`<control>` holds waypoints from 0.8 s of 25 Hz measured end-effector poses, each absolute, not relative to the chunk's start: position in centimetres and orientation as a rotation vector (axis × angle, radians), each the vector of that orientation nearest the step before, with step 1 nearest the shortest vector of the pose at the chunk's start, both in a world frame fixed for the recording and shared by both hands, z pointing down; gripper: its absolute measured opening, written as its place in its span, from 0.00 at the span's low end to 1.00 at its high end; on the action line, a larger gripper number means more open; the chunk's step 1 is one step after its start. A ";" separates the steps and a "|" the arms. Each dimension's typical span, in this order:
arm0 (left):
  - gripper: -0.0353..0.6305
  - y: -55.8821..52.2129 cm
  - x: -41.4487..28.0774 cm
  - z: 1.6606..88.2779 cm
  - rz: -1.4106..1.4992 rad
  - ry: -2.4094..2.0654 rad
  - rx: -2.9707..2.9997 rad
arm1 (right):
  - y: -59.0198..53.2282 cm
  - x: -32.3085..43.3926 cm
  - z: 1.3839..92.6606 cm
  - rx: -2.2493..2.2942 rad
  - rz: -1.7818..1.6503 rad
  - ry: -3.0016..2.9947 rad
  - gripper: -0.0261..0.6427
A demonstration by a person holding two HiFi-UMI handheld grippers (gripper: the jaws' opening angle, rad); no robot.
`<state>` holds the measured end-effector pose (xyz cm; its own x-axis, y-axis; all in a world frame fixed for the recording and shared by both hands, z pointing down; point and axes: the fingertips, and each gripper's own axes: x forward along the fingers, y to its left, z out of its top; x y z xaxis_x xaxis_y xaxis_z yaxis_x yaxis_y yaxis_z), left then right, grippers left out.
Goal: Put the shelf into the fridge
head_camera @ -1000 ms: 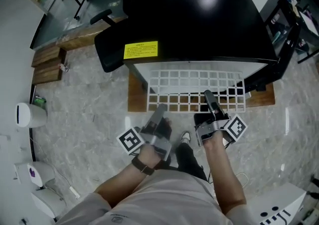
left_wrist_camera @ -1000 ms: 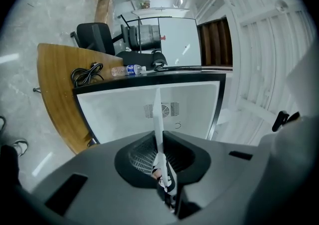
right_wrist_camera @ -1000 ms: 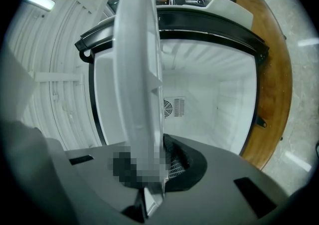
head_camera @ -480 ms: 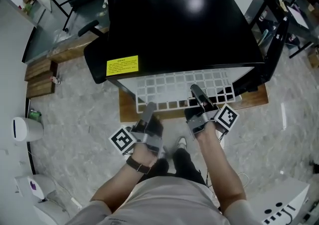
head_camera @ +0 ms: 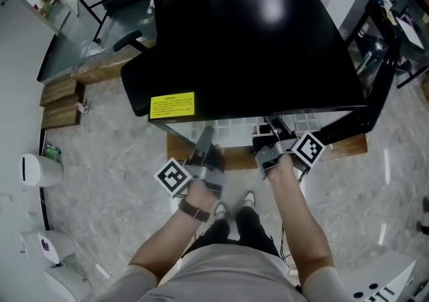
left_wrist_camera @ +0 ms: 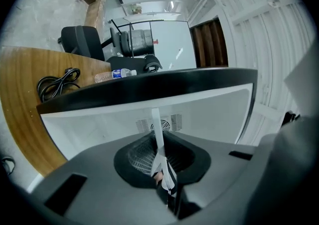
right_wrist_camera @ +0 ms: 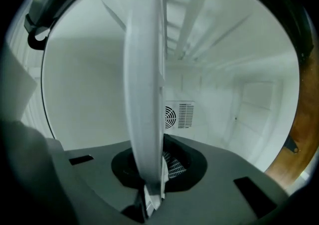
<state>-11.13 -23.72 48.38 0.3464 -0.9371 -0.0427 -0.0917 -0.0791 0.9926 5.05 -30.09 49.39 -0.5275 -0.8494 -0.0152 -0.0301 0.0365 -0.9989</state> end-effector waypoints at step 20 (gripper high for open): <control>0.10 -28.6 -12.2 48.4 -1.022 -1.114 1.516 | -35.0 4.4 49.4 -0.884 -1.505 1.727 0.11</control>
